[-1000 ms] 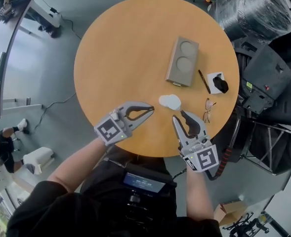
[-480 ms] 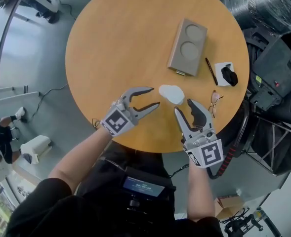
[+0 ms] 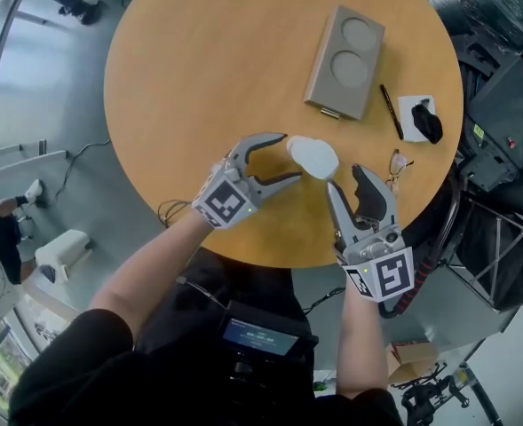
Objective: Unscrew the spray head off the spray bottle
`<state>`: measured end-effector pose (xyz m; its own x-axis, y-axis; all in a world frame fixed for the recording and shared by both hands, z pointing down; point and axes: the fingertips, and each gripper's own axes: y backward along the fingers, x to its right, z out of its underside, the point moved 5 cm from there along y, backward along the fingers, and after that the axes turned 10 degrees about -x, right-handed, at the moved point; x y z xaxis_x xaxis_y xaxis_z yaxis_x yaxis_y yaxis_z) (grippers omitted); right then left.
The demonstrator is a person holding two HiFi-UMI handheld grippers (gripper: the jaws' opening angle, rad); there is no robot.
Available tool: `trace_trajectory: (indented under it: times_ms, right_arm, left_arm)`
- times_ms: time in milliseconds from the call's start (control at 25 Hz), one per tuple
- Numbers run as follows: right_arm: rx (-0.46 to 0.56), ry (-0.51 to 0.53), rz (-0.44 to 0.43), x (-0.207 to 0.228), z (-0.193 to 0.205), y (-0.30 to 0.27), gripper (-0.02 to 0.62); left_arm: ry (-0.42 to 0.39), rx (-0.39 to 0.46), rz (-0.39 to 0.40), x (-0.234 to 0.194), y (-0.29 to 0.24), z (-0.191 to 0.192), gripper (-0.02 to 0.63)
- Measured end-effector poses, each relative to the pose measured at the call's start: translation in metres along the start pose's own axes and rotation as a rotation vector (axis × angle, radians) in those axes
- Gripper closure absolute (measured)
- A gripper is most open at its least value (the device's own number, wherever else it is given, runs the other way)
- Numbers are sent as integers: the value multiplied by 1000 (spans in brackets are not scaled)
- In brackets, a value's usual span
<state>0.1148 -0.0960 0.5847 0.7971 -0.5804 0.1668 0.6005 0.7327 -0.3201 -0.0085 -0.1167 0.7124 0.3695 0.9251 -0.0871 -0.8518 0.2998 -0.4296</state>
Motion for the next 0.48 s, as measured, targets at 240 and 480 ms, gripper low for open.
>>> trace_trajectory:
  times_ms: [240, 480]
  right_arm:
    - [-8, -15, 10, 10, 12, 6, 410]
    - [-10, -27, 12, 15, 21, 12, 410]
  left_arm:
    - [15, -20, 13, -1, -25, 9, 229]
    - [-8, -19, 30, 4, -43, 7, 229]
